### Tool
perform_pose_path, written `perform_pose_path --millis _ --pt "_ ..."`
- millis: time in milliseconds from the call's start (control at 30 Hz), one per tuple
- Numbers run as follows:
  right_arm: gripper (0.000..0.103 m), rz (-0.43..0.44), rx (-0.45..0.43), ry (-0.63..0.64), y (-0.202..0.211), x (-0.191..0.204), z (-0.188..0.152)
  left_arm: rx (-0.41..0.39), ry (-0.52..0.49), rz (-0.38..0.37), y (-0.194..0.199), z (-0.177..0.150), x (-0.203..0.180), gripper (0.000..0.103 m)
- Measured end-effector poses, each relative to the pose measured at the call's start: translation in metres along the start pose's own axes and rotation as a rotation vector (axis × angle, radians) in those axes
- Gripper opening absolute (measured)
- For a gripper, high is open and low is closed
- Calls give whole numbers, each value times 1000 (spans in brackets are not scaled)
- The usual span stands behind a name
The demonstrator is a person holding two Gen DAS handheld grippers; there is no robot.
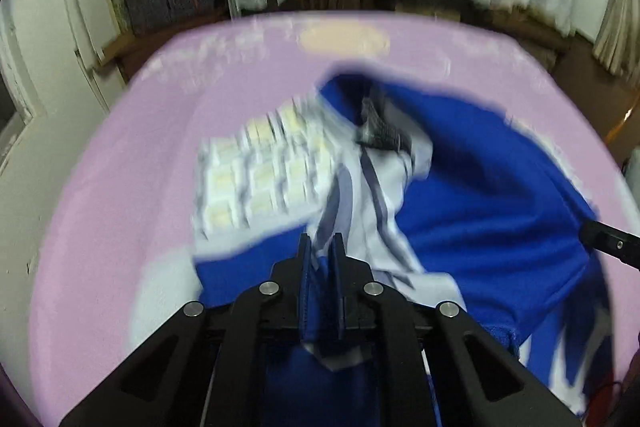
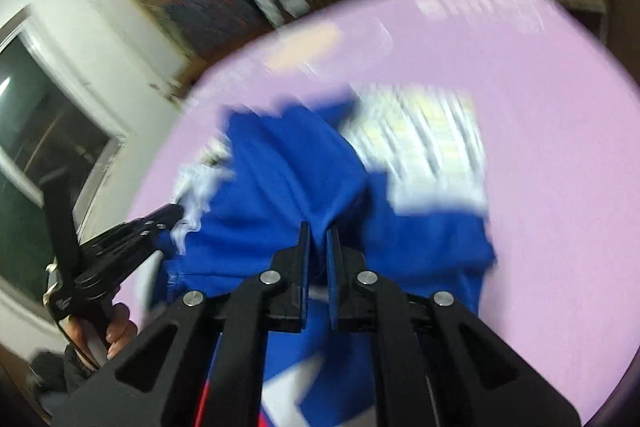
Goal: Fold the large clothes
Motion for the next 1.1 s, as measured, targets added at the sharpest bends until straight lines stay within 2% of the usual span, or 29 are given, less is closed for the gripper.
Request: perform_pose_path --millis 100,167,233,300,400,533,600,667,733,800,833,967,1033,1100 --pt "8 74 64 -93 -15 -13 -19 -20 -14 27 6 1 2 18" --pt "10 75 78 -92 -18 -13 -22 -14 -3 36 5 -1 7 36" --pt "14 84 84 -90 -16 -12 -19 -17 35 50 12 0 20 48" --pt "20 81 41 -88 1 -17 -11 -44 79 27 26 5 32 48" --pt "20 45 -59 -55 29 -20 5 -107 104 35 49 21 41 47" --pt "20 78 -101 -8 32 5 33 -95 69 -93 52 45 2 47" --pt "20 106 -90 13 18 22 42 -81 26 -139 44 48 -23 47" --pt "20 129 -58 17 -5 35 48 -57 -16 -123 27 46 -43 47" --pt "20 117 -41 27 -22 39 52 -15 -36 -115 5 41 -53 47" --pt "20 104 -11 13 -42 34 51 7 -37 -79 -15 38 -51 47" --pt "20 109 5 -6 -50 30 49 10 -34 -73 -22 36 -49 51" --pt "0 152 34 -97 -70 4 43 5 -13 -83 -38 35 -39 66" --pt "0 218 48 -147 -73 -3 42 1 -22 -76 -39 34 -39 68" --pt "0 243 59 -161 -72 -5 41 -9 -40 -59 -38 33 -39 70"
Point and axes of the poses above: each gripper's, at about its wrist camera, not at the fingertips, and y roughly against the way its jaws point, x to its left, z to its top, the point moved 9 cm from there along -y, roughly the way its jaws point, and after that the axes turned 5 degrees about y, right-handed, at the moved point
